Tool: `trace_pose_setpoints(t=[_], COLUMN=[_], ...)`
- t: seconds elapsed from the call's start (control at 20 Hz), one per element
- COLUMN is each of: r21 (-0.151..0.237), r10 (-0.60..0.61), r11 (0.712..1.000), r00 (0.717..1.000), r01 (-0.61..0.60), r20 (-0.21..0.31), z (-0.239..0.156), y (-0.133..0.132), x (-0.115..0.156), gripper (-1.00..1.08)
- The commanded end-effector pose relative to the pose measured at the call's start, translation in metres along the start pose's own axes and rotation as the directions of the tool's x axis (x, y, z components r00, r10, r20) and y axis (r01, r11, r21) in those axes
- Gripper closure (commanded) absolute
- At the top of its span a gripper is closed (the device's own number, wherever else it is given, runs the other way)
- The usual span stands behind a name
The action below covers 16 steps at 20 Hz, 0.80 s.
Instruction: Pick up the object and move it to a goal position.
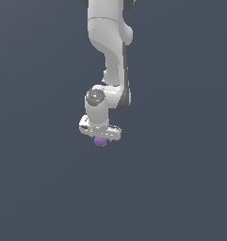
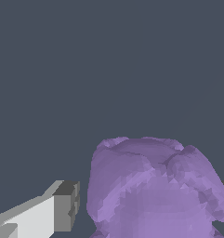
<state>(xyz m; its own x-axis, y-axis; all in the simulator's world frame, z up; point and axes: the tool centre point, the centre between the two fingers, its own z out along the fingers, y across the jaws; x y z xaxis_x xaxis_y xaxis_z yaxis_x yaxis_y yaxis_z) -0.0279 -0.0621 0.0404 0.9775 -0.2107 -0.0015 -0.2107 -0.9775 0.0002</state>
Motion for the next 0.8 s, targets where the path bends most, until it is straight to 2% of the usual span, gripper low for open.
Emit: trace_pose_setpoints(t=[0.0,0.75], r21=[0.000,0.000], r10=[0.000,0.000], r11=[1.000,1.000], r00=[1.000,1.000], r01=[0.000,0.000], r20=[-0.002,-0.002], z=[0.0010,-0.0071], y=[0.0001,-0.0013], x=[0.0007,0.0013], gripper=[1.08,1.08])
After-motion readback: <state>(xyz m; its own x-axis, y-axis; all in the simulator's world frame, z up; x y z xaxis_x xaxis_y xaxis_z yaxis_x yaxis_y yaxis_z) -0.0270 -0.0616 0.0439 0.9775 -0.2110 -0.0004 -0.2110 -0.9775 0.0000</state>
